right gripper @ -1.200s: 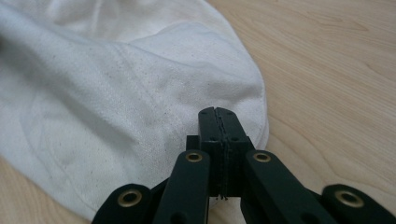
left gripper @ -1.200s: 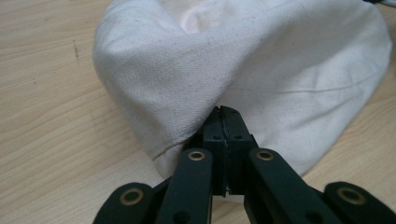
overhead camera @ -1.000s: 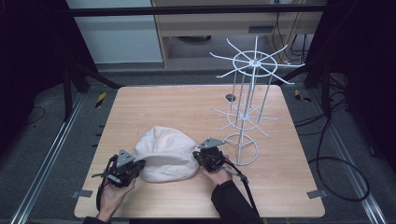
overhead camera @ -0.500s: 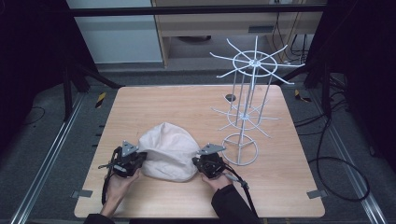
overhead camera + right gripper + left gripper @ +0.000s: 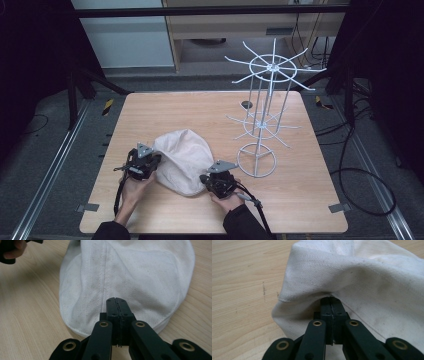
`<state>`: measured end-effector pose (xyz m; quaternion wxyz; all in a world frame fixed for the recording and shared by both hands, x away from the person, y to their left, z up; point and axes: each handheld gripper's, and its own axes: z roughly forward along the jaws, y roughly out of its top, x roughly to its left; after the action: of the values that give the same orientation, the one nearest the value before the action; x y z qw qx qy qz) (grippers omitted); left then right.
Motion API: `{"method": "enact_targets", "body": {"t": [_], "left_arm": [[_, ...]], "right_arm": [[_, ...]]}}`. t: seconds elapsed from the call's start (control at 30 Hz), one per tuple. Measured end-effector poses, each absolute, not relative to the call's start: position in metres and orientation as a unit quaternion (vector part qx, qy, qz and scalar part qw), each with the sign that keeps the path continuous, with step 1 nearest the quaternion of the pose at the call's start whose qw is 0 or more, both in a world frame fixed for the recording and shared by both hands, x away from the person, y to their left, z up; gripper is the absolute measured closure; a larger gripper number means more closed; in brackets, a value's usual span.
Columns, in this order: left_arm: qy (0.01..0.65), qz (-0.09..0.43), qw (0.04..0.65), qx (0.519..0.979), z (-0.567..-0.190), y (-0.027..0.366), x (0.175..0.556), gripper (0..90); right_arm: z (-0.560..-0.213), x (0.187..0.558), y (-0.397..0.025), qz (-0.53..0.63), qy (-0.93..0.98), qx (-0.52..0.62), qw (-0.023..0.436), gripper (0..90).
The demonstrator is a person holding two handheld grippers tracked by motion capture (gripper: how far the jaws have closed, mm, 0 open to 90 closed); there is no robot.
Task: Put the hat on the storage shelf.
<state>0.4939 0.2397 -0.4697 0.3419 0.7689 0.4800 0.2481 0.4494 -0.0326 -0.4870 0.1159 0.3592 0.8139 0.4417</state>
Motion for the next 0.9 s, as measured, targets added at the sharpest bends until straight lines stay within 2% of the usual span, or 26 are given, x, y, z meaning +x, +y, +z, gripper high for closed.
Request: {"method": "enact_targets", "body": {"t": [0.53,0.9], "left_arm": [[0.49,0.239,0.351,0.761,-0.475,0.228,0.516,90.0],[0.492,0.232,0.364,0.756,-0.477,0.227,0.524,89.9]], "right_arm": [[-0.489,0.442,-0.016,0.455,0.816,0.344,0.099,90.0],[-0.49,0.439,0.015,0.464,0.82,0.324,0.085,90.0]]}}
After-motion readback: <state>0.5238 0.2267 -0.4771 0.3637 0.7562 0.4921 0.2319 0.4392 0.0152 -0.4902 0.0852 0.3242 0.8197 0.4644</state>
